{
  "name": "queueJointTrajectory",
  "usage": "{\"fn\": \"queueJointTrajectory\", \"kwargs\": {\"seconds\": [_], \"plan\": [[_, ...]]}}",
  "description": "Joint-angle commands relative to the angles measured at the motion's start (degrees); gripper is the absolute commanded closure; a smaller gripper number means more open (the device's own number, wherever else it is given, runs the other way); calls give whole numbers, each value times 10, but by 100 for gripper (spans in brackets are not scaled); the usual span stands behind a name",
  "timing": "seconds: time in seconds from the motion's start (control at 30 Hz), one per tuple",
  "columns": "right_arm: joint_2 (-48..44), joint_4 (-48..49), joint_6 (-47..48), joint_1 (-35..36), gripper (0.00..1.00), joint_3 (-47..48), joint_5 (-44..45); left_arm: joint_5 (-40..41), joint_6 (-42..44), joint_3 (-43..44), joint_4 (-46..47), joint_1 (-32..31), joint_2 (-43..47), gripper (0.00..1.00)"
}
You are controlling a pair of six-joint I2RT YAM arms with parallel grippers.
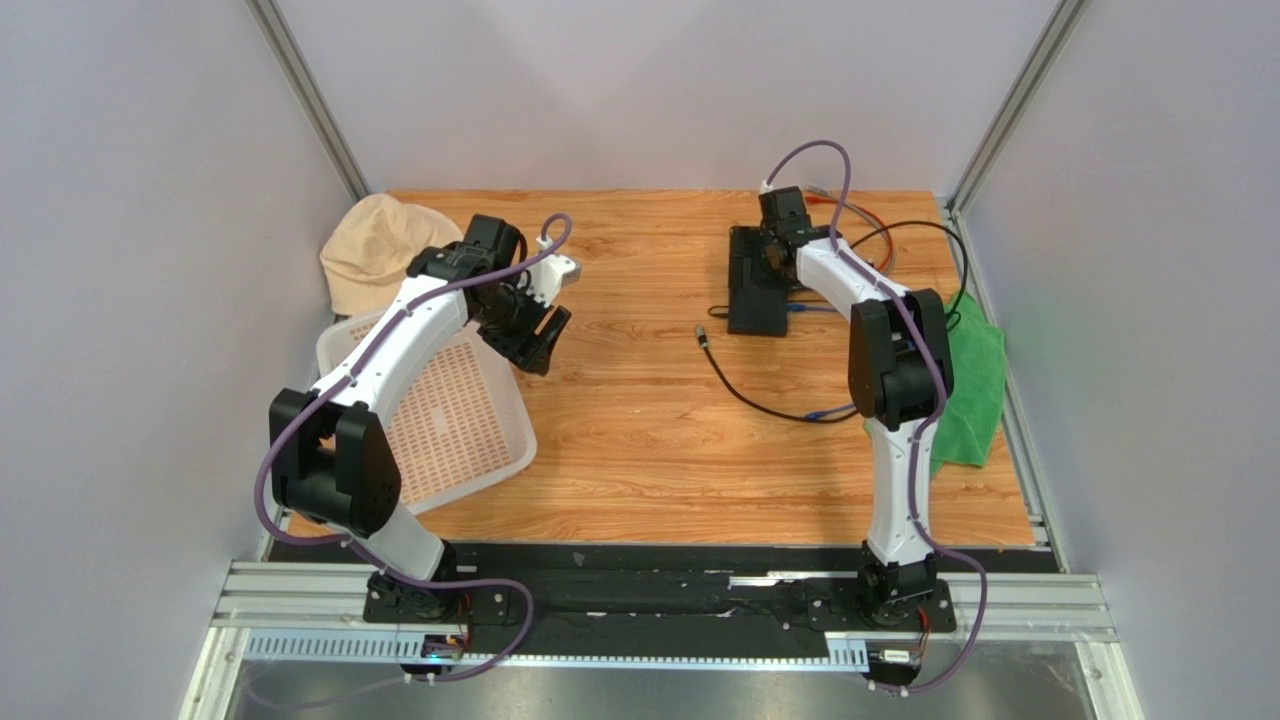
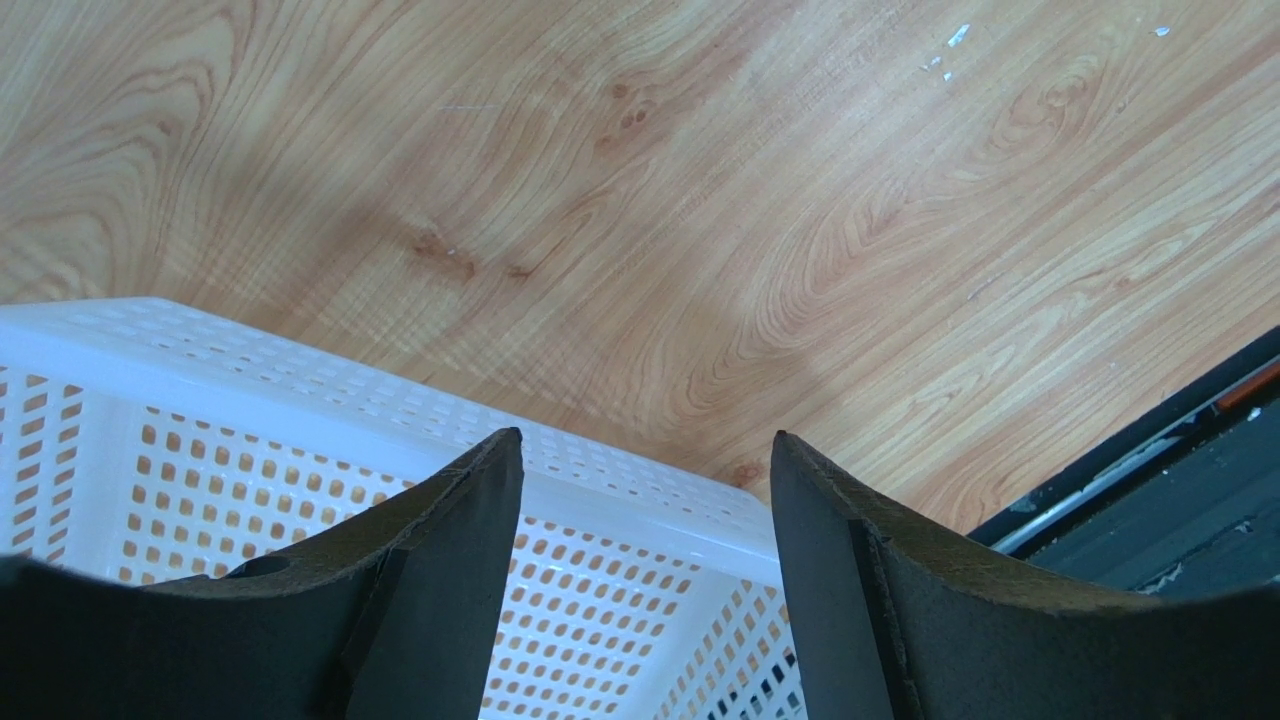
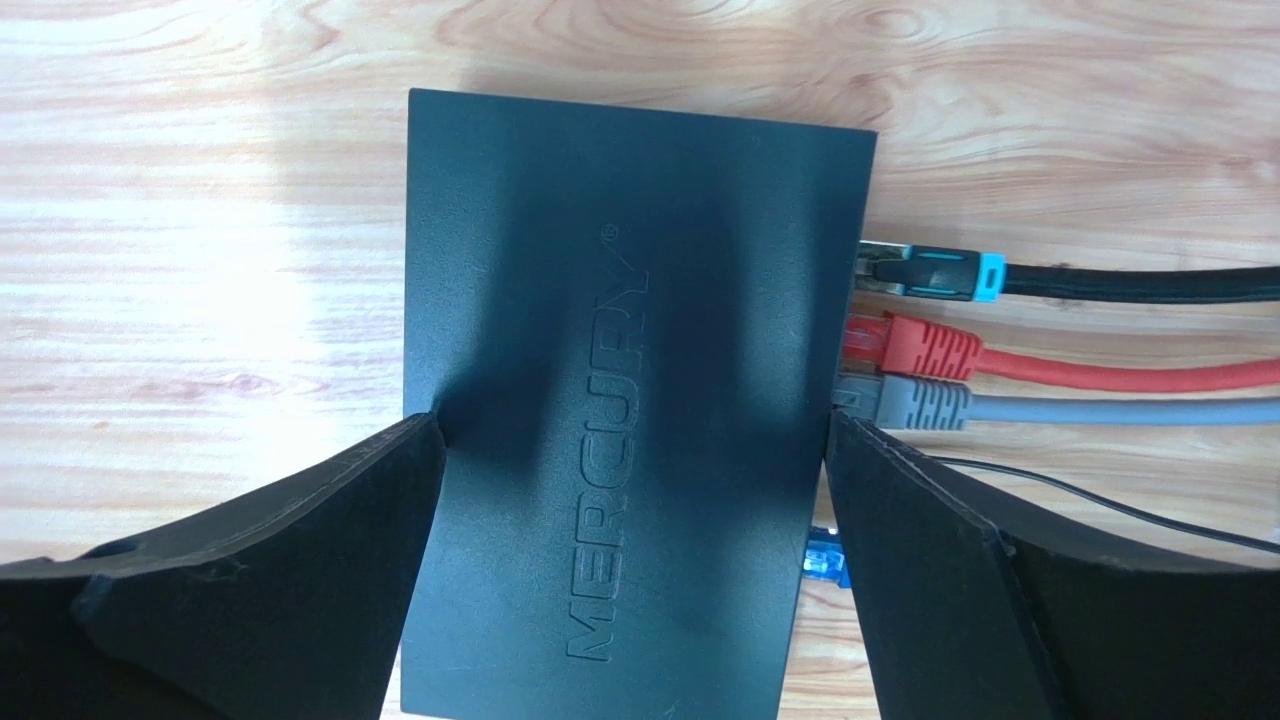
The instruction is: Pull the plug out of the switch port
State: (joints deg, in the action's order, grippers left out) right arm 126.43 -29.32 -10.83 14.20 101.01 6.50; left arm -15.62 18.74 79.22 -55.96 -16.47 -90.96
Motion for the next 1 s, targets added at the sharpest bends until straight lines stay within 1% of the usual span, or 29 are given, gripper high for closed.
{"fn": "queueJointTrajectory", "kwargs": {"seconds": [0.0, 0.07, 0.23, 0.43, 0.77, 0.97], "plan": [[-10, -9, -16, 1, 0, -41, -117, -12, -6, 2, -5, -1, 12, 30], [-15, -8, -19, 1, 0, -50, -140, -12, -7, 0, -3, -1, 13, 31], [-22, -4, -12, 0, 0, -50, -134, -16, -10, -6, 0, -1, 14, 31], [-15, -6, 15, 6, 1, -48, -161, -19, -8, -5, 2, -1, 14, 32], [-20, 2, 12, 58, 7, -93, -189, -19, -10, -4, 9, -1, 16, 32], [-20, -6, 25, 82, 13, -76, -195, -20, -12, -14, 14, -1, 25, 32]]}}
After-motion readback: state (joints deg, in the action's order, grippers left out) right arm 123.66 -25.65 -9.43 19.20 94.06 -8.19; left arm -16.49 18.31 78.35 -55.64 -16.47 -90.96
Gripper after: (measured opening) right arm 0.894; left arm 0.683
